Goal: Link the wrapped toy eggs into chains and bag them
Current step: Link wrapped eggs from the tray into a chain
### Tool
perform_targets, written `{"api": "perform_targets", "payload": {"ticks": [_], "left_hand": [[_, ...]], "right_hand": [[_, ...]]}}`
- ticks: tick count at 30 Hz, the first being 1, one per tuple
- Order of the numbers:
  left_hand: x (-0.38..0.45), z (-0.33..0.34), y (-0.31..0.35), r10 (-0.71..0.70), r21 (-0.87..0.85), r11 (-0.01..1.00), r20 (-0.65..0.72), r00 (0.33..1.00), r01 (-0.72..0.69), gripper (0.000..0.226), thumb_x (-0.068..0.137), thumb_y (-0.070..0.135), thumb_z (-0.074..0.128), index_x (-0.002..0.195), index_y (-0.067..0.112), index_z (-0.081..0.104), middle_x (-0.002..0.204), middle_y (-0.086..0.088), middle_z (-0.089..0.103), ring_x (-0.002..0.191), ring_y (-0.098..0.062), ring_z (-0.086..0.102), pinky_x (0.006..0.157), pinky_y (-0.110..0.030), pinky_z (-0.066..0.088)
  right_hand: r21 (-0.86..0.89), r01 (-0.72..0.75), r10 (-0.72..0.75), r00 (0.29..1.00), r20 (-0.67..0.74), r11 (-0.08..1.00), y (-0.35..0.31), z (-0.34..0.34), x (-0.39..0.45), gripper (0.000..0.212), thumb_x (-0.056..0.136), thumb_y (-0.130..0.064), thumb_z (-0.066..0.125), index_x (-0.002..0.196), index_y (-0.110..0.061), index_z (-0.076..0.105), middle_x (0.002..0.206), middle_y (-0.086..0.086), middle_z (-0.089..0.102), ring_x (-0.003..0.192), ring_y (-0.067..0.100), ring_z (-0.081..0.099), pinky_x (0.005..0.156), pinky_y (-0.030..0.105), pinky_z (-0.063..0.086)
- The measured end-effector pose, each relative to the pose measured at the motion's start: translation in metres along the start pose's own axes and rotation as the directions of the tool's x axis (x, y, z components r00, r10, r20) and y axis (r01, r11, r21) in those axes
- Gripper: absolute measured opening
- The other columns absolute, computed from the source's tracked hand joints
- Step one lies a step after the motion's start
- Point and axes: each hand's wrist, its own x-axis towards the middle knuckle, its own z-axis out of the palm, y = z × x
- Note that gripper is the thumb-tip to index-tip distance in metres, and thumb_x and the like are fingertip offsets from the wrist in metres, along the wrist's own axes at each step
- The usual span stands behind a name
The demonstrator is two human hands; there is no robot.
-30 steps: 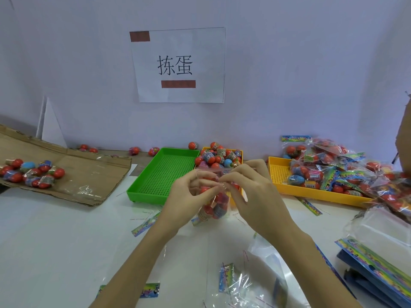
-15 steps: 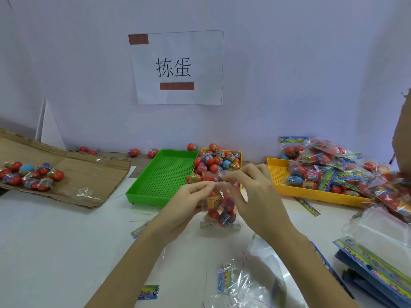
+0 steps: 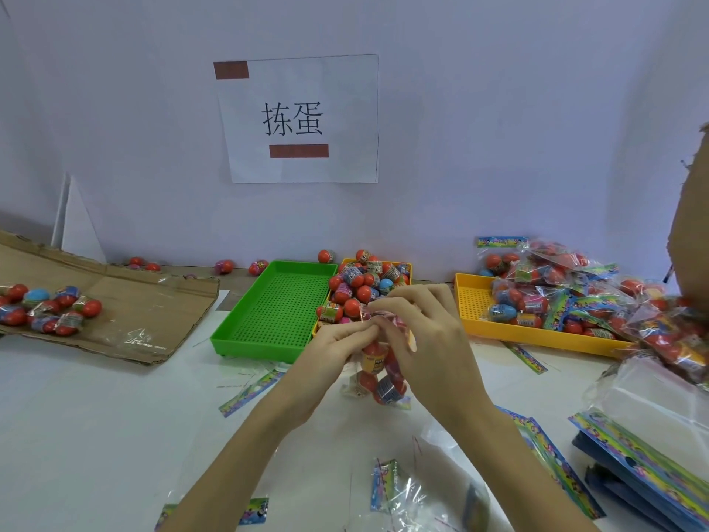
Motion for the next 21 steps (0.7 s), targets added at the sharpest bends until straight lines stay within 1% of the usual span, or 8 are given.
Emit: {"api": "perform_targets", "payload": {"ticks": [2,4,6,10,14,16,18,21], "left_hand": [[0.001,-0.001,-0.001,0.002,0.05,0.999,0.012,1.0,-0.003,0.033,0.109,0.017,0.047,0.122,0.002,0.074,0.129,-0.016,0.071,0.13,-0.025,0.061,0.121,-0.052,0.037],[0.002,-0.003,-0.004,-0.001,0.089,0.996,-0.035,0.999,0.004,0.036,0.11,0.02,0.045,0.124,0.004,0.073,0.134,-0.014,0.069,0.135,-0.024,0.057,0.121,-0.051,0.035],[0.002,-0.003,-0.005,0.01,0.109,0.994,-0.049,0.999,-0.004,0.036,0.11,0.021,0.044,0.121,0.006,0.075,0.131,-0.011,0.071,0.133,-0.025,0.059,0.12,-0.049,0.038],[-0.004,0.004,0.004,0.095,0.112,0.989,-0.009,0.995,-0.094,0.036,0.112,0.021,0.044,0.115,0.013,0.079,0.115,0.0,0.079,0.117,-0.016,0.069,0.101,-0.021,0.049],[-0.001,0.004,0.0,0.235,0.134,0.967,-0.153,0.96,-0.216,0.016,0.103,0.014,0.064,0.107,0.017,0.079,0.102,-0.003,0.08,0.101,-0.023,0.075,0.09,-0.03,0.059],[0.0,0.001,0.0,0.225,0.046,0.974,-0.225,0.948,-0.22,0.009,0.098,0.013,0.072,0.103,0.016,0.079,0.1,-0.006,0.08,0.098,-0.024,0.077,0.085,-0.028,0.06],[-0.001,-0.001,0.002,0.195,-0.006,0.979,-0.244,0.95,-0.203,0.005,0.093,0.017,0.078,0.098,0.017,0.079,0.098,-0.007,0.081,0.098,-0.023,0.078,0.079,-0.024,0.06],[-0.001,-0.003,0.004,0.16,-0.012,0.986,-0.222,0.962,-0.167,0.012,0.087,0.029,0.081,0.096,0.021,0.08,0.097,-0.008,0.081,0.097,-0.023,0.078,0.079,-0.031,0.063]], "right_hand": [[0.015,-0.017,0.017,1.0,0.011,1.0,0.001,0.001,-0.001,0.016,0.094,-0.013,0.072,0.108,-0.018,0.077,0.107,0.001,0.07,0.105,0.018,0.052,0.09,0.019,0.041],[0.026,-0.043,0.042,0.998,0.036,0.999,0.0,0.002,-0.001,0.019,0.094,-0.012,0.072,0.112,-0.019,0.076,0.112,0.0,0.069,0.109,0.017,0.051,0.092,0.02,0.042],[0.04,-0.055,0.053,0.997,0.055,0.998,0.0,0.002,-0.001,0.022,0.093,-0.012,0.073,0.114,-0.019,0.075,0.115,-0.002,0.07,0.111,0.017,0.05,0.094,0.021,0.041],[0.093,-0.113,0.108,0.993,0.056,0.989,-0.003,0.0,0.0,0.019,0.094,-0.014,0.073,0.112,-0.02,0.075,0.102,-0.007,0.072,0.101,0.015,0.05,0.088,0.021,0.041],[0.12,-0.153,0.146,0.987,0.064,0.981,-0.006,-0.002,0.001,0.015,0.096,-0.016,0.07,0.11,-0.021,0.073,0.1,-0.009,0.07,0.099,0.014,0.051,0.085,0.008,0.036],[0.12,-0.178,0.17,0.983,0.073,0.977,-0.007,-0.003,0.002,0.016,0.096,-0.015,0.07,0.112,-0.021,0.072,0.1,-0.009,0.07,0.1,0.015,0.052,0.084,0.007,0.036],[0.123,-0.196,0.19,0.98,0.063,0.973,-0.008,-0.004,0.002,0.017,0.096,-0.012,0.07,0.111,-0.019,0.071,0.099,-0.008,0.07,0.1,0.015,0.052,0.082,0.007,0.035],[0.118,-0.187,0.188,0.982,0.007,0.975,-0.01,-0.006,0.003,0.014,0.096,-0.012,0.069,0.108,-0.018,0.07,0.097,-0.005,0.07,0.097,0.014,0.052,0.083,0.005,0.035]]}}
